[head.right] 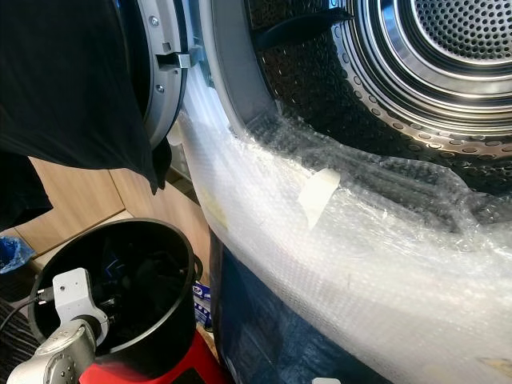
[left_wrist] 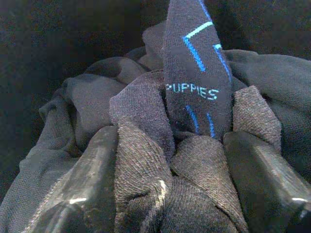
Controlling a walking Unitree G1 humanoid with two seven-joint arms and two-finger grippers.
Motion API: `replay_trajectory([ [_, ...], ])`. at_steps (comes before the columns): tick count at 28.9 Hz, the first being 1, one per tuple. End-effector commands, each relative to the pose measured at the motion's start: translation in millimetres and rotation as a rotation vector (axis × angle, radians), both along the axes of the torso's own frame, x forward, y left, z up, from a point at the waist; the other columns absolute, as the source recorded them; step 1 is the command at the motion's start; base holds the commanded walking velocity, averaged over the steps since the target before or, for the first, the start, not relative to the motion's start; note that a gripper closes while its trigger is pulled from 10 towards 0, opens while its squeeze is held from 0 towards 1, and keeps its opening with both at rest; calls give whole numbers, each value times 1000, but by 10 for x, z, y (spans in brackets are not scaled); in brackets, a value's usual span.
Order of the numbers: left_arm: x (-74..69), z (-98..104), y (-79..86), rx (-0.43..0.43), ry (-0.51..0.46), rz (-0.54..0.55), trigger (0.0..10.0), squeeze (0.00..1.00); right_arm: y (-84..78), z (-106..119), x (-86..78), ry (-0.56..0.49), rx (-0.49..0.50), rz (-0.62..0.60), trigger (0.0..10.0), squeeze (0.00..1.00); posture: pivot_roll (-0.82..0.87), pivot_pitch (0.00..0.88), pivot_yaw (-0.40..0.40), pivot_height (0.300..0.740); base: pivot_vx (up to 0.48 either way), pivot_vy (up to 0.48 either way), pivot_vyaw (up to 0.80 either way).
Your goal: Clothes washing
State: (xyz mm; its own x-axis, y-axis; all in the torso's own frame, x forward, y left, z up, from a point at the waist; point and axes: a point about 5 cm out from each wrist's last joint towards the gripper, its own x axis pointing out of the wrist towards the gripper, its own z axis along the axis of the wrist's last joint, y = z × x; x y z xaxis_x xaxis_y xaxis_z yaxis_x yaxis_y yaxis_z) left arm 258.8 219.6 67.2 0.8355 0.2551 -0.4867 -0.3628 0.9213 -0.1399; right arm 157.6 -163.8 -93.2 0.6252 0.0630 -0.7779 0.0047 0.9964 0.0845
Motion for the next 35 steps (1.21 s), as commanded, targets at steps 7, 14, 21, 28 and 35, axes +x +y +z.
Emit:
replay_trajectory([
  [7, -22, -61, -19, 7, 33, -1, 0, 0, 12, -2, 6, 8, 1, 0, 10000, 0, 137, 30, 8, 740, 0, 0, 0],
  [14, -14, -45, -8, 23, 22, 13, 0, 0, 6, -2, 5, 8, 2, 0, 10000, 0, 137, 31, 5, 740, 0, 0, 0],
  [21, -8, -22, -1, 31, -4, 29, 0, 0, 7, -1, 8, 7, 4, 2, 10000, 0, 138, 30, 2, 740, 0, 0, 0],
  [28, 13, 29, -1, 47, -47, 37, 0, 0, 5, 3, 17, 5, 6, 7, 10000, 0, 141, 31, -3, 740, 0, 0, 0],
  [35, 15, 43, 5, 80, -69, 45, 0, 0, 6, 2, 12, 6, 10, 14, 10000, 0, 138, 32, -7, 740, 0, 0, 0],
])
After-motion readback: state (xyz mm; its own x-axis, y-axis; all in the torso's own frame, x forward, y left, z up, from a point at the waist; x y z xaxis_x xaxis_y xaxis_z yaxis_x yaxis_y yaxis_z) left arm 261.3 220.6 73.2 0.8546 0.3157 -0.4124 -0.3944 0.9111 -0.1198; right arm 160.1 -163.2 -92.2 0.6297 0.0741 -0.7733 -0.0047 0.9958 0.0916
